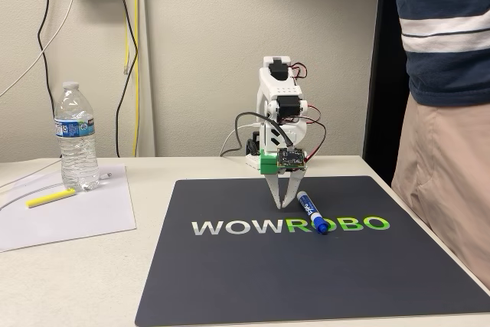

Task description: Pick up the blue marker.

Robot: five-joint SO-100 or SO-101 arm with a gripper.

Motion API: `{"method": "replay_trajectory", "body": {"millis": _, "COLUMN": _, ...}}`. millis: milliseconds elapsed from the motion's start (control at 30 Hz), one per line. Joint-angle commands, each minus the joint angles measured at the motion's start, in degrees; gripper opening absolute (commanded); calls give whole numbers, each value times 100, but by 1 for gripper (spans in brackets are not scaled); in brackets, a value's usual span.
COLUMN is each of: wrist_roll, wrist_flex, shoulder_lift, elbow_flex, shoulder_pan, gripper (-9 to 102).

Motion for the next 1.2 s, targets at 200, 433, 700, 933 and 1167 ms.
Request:
{"method": "replay_trajectory", "body": {"millis": 200, "wrist_roll": 132, "wrist_flex": 26, "shoulder_lift": 334, "elbow_flex": -26, "shoulder_pan": -18, "gripper": 0}}
{"method": "replay_trajectory", "body": {"millis": 433, "wrist_roll": 132, "wrist_flex": 26, "shoulder_lift": 334, "elbow_flex": -26, "shoulder_pan": -18, "gripper": 0}}
{"method": "replay_trajectory", "body": {"millis": 700, "wrist_roll": 132, "wrist_flex": 18, "shoulder_lift": 308, "elbow_flex": -26, "shoulder_pan": -26, "gripper": 0}}
{"method": "replay_trajectory", "body": {"millis": 933, "wrist_roll": 123, "wrist_flex": -35, "shoulder_lift": 308, "elbow_flex": -26, "shoulder_pan": -18, "gripper": 0}}
{"method": "replay_trajectory", "body": {"millis": 1167, "wrist_roll": 132, "wrist_flex": 18, "shoulder_lift": 413, "elbow_flex": -26, "shoulder_pan": 0, "gripper": 0}}
